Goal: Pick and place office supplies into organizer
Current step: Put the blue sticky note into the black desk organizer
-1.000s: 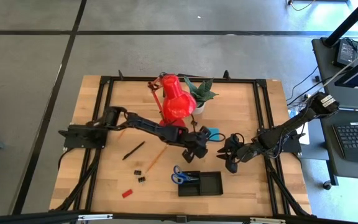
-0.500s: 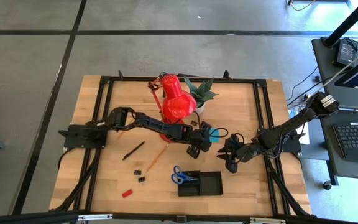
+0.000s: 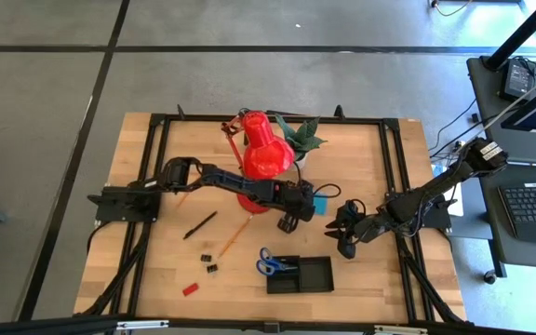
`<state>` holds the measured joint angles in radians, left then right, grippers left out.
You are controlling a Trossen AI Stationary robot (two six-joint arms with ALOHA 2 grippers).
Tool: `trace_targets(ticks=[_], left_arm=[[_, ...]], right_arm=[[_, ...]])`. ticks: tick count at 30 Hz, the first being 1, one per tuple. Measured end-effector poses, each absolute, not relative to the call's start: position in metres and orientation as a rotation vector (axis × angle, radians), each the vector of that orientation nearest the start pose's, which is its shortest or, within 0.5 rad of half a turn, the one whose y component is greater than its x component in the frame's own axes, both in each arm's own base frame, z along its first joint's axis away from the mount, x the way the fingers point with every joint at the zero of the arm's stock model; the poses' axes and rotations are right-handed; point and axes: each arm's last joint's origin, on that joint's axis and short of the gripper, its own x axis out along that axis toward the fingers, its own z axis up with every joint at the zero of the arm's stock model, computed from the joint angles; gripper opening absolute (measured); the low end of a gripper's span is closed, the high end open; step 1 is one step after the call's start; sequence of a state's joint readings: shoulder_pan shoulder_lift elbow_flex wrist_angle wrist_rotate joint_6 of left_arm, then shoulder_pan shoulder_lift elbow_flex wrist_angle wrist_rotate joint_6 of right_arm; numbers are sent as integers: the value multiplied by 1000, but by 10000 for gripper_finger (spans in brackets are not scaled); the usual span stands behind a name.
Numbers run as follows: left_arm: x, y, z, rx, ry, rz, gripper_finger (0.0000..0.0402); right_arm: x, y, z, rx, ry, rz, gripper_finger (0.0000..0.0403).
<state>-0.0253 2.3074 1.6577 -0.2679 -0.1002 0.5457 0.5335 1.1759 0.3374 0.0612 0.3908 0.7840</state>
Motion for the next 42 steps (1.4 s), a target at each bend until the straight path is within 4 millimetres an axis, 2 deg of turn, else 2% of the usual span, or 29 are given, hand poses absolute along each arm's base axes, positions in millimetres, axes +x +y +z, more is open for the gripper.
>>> trace_targets(ticks=[4, 8, 11, 18, 26, 31, 34, 37, 42], left_arm=[[485, -14, 122, 560, 938, -209, 2], [484, -14, 121, 545, 935, -238, 2], [484, -16, 120, 531, 935, -267, 2], [483, -16, 119, 527, 939, -278, 2], [483, -19, 119, 496, 926, -315, 2], [483, -19, 119, 494, 927, -313, 2], [483, -19, 119, 479, 929, -305, 2], [483, -19, 119, 475, 930, -303, 2], [483, -19, 118, 476, 930, -302, 2]], right_arm=[[172, 89, 138, 391, 716, -129, 127], [170, 94, 137, 277, 800, 84, 126], [172, 96, 139, 288, 792, 127, 126], [171, 96, 138, 323, 799, 114, 126], [169, 82, 133, 68, 789, -69, 126], [173, 79, 136, 11, 740, -108, 126], [173, 77, 135, 90, 741, -149, 127], [175, 72, 135, 304, 723, -249, 130], [177, 69, 135, 492, 714, -312, 176]])
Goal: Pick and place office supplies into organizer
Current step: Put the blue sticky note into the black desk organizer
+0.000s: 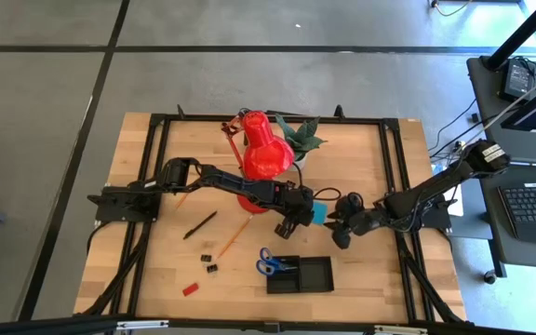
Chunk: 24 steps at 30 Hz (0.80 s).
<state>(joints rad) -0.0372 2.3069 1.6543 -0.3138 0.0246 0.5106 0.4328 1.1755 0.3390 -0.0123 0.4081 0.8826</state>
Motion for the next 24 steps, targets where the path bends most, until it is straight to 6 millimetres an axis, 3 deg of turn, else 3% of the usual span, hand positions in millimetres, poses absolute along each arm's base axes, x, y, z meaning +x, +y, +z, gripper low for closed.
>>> trace_targets(ticks=[4, 11, 20, 24], left_arm=[[483, -19, 119, 476, 930, -302, 2], [483, -19, 119, 477, 931, -301, 2], [483, -19, 118, 476, 930, -301, 2], [483, -19, 118, 473, 930, -301, 2]], right_arm=[[177, 66, 134, 616, 699, -377, 224], [179, 63, 134, 626, 696, -384, 279], [187, 66, 143, 639, 600, -306, 288], [184, 57, 137, 753, 637, -430, 288]])
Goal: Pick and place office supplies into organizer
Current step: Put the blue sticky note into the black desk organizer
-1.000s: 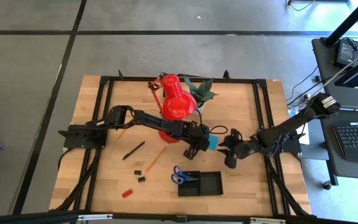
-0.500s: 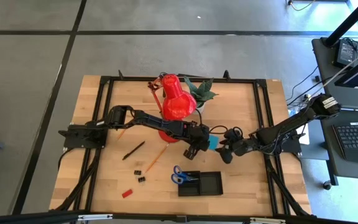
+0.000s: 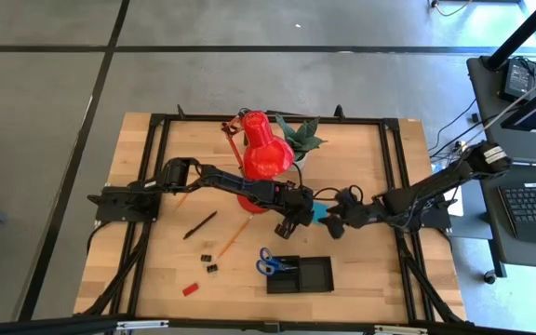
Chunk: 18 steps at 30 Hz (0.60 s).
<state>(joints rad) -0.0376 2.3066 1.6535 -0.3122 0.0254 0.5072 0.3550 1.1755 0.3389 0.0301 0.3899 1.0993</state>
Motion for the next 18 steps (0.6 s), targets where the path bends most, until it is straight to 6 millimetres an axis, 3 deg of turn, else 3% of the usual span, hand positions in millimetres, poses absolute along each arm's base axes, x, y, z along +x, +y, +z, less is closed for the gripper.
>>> trace_targets(ticks=[4, 18], left_arm=[[483, -19, 118, 472, 929, -302, 2], [483, -19, 118, 472, 928, -302, 2]], right_arm=[[180, 46, 131, 779, 681, -551, 288], [186, 25, 119, 758, 711, -663, 288]])
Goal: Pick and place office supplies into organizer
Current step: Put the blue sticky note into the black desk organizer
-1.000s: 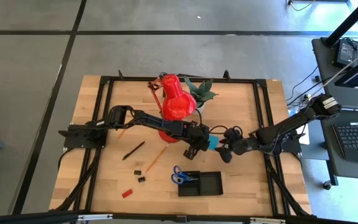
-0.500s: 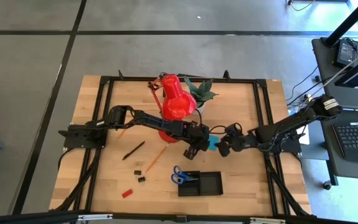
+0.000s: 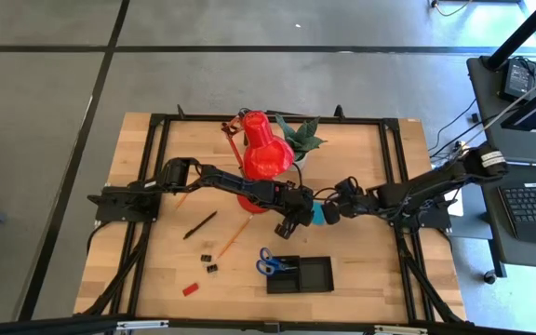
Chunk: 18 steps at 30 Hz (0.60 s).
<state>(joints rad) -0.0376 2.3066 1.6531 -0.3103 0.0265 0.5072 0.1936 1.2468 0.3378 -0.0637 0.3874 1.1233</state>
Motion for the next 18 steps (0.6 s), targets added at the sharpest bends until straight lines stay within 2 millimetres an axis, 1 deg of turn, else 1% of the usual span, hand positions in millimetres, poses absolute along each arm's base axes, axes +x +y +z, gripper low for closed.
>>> trace_targets(ticks=[6, 9, 18], left_arm=[[483, -19, 118, 472, 925, -302, 2], [483, -19, 118, 473, 924, -302, 2], [484, -19, 118, 472, 918, -303, 2]], right_arm=[[196, 24, 110, 780, 708, -656, 288], [199, 24, 108, 797, 703, -642, 288], [199, 26, 108, 876, 725, -613, 288]])
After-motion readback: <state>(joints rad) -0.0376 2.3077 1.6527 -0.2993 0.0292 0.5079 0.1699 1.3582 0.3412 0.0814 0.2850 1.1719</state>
